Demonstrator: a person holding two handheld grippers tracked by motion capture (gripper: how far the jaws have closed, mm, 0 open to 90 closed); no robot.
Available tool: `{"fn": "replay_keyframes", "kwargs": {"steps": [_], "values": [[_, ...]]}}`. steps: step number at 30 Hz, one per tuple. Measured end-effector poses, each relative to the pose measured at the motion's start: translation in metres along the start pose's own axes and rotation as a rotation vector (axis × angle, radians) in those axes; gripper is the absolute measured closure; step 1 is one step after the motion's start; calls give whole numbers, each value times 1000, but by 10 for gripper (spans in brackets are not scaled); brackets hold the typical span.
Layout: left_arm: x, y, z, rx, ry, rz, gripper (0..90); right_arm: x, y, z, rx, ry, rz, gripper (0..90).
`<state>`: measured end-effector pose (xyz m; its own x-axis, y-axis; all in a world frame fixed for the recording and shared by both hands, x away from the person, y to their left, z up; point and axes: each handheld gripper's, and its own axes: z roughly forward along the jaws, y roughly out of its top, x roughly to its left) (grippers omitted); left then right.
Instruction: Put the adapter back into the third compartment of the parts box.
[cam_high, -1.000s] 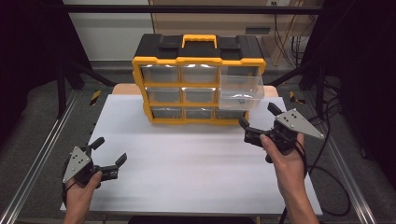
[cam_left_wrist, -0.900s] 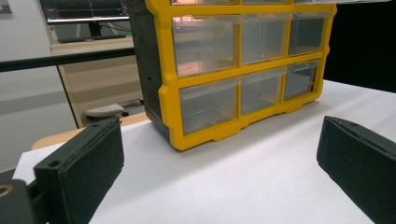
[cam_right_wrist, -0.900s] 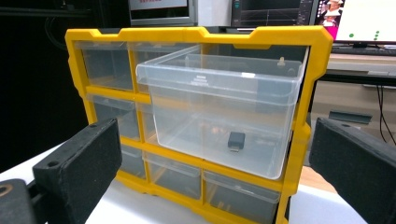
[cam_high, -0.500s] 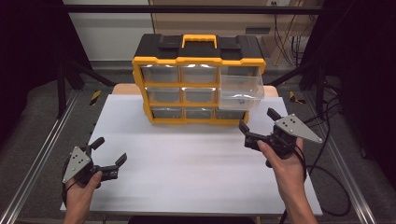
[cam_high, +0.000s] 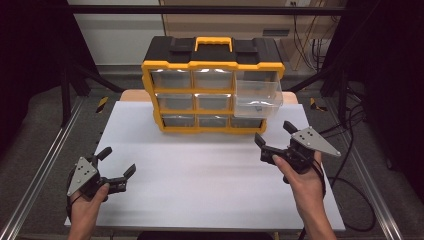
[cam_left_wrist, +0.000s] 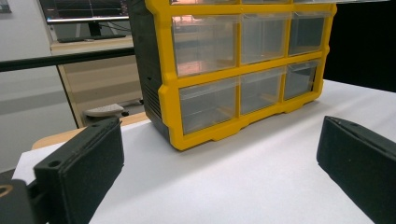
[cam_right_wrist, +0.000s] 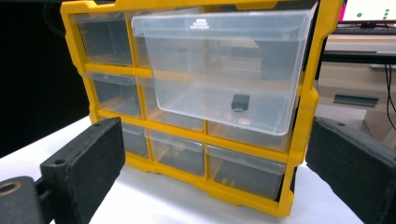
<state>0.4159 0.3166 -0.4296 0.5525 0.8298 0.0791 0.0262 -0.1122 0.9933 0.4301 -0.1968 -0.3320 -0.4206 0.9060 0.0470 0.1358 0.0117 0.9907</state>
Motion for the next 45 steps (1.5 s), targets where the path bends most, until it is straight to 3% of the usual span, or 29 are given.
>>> {"fn": "replay_keyframes", "kwargs": {"steps": [12,18,31,41,45], "values": [[-1,0,0,1,-4,3,5,4,-10,0,19,4,7,139],[-1,0,0,0,-5,1,5,6,-10,0,25,-4,-6,237],[-1,0,0,0,-5,2,5,9,-9,4,42,30,-41,547],[-1,0,0,0,-6,3,5,7,-7,6,18,-32,-45,785],[0,0,0,0,-6,2,5,7,-5,6,13,-28,-53,850]]}}
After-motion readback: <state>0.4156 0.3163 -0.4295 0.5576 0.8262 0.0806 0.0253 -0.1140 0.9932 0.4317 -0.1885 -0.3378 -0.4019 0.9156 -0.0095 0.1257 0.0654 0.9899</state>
